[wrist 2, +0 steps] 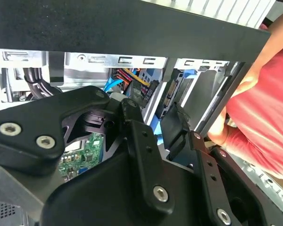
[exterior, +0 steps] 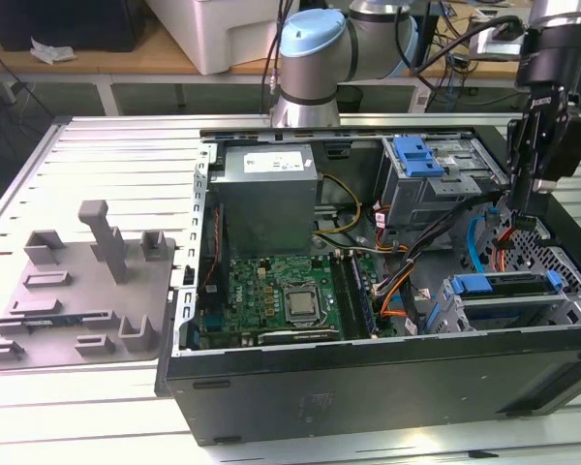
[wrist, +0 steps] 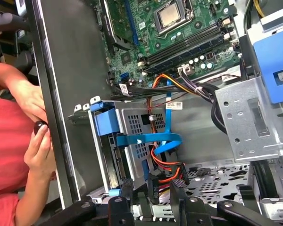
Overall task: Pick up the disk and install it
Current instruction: 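Insert the first disk wire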
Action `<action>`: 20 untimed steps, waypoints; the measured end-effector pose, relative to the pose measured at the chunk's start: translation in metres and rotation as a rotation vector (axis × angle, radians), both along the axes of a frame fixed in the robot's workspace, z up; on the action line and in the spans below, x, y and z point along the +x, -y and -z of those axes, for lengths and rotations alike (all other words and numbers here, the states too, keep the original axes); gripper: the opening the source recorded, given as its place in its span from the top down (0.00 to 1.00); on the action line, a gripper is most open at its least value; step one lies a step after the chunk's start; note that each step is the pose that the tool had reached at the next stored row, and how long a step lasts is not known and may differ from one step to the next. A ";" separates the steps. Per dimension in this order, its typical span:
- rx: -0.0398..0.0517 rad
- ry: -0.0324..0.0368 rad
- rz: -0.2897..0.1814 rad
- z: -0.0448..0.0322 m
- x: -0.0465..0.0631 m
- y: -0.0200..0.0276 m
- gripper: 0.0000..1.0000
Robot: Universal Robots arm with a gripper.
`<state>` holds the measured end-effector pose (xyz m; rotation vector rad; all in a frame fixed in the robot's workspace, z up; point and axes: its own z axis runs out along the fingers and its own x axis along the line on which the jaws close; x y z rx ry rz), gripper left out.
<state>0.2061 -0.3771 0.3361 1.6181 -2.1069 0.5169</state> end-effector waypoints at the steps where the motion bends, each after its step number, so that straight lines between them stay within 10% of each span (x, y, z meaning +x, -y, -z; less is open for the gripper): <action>1: -0.0053 0.0000 0.000 0.0009 0.000 -0.0007 0.56; 8: -0.0297 -0.0003 0.000 0.0080 0.000 -0.0051 0.56; 20: -0.0332 -0.0084 0.000 0.0103 0.001 -0.0011 0.56</action>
